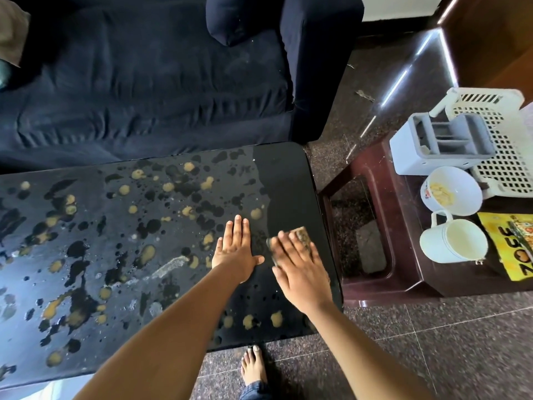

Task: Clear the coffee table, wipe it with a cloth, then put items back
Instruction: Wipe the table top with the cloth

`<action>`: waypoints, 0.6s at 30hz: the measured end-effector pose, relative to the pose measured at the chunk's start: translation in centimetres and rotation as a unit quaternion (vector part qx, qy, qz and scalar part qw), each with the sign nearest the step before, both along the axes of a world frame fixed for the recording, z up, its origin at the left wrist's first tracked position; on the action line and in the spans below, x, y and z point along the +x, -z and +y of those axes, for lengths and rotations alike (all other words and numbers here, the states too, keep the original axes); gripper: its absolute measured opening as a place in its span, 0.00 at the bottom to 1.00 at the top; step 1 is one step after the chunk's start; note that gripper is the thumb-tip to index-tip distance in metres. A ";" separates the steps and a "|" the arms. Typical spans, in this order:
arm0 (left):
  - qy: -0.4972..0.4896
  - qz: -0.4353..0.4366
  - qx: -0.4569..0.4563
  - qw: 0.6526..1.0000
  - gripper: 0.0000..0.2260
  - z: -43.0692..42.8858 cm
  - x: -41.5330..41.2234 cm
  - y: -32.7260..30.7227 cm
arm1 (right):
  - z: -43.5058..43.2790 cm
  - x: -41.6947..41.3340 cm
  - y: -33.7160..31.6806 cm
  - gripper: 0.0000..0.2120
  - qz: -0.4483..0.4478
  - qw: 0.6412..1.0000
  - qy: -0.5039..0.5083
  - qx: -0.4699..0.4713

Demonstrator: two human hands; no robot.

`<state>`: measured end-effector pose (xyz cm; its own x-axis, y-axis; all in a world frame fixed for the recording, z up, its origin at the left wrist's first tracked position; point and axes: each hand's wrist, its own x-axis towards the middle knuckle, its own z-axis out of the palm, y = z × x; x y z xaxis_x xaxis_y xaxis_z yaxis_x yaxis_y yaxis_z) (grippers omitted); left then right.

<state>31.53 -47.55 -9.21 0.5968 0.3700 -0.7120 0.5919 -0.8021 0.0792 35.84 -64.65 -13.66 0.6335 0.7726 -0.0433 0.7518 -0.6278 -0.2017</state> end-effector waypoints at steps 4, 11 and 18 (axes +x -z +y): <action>0.001 -0.004 0.001 1.000 0.39 0.0 0.0 0.0 | -4.1 1.3 0.0 0.26 -0.013 0.999 -0.041 -0.021; -0.003 -0.014 0.006 1.000 0.39 -0.1 -0.2 0.1 | 0.2 -1.0 -0.4 0.25 0.011 0.998 0.068 0.004; -0.017 -0.095 0.033 0.995 0.34 -1.6 -1.1 -0.3 | -4.1 0.5 -0.2 0.26 0.024 0.992 0.126 -0.015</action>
